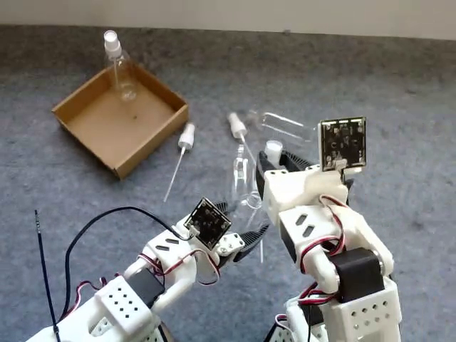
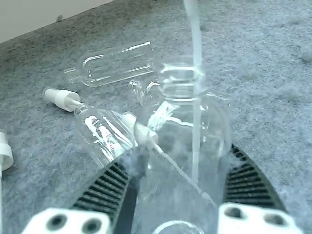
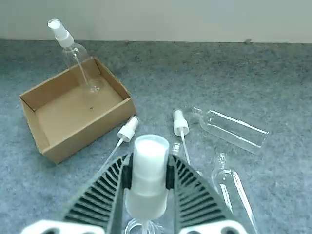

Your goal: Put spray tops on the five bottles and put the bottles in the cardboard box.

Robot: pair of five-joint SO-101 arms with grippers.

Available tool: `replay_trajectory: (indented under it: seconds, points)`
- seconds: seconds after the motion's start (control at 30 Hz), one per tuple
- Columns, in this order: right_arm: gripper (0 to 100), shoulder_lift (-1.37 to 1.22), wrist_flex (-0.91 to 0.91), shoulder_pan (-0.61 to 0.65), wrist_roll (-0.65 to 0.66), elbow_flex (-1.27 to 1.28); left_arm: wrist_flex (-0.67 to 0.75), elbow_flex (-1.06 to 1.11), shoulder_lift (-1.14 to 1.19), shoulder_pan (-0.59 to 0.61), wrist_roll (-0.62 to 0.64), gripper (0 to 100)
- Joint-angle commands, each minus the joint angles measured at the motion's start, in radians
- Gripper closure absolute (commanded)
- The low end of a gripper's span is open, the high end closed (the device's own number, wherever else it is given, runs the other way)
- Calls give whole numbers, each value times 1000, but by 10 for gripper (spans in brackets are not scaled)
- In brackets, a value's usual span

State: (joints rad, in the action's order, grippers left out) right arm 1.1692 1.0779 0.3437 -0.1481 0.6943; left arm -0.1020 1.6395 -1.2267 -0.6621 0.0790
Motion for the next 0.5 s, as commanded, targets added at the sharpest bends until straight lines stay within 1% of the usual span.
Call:
replay_trajectory:
  seconds: [0.0, 0.1, 0.23, 0.27, 0.37, 0.47]
  points:
    - [991, 12, -12, 12, 40, -2, 29, -18, -19, 16, 12, 849]
    - [968, 12, -12, 12, 87, -1, 29, -15, -19, 16, 12, 849]
    - [865, 12, 28, 16, 94, -1, 29, -15, -19, 16, 12, 849]
    - [854, 12, 41, 27, 98, -4, 29, -13, -19, 16, 12, 849]
    - [853, 12, 76, 61, 158, -5, 29, -12, -19, 18, 12, 849]
    - [853, 12, 97, 74, 163, -7, 29, -10, -19, 18, 12, 849]
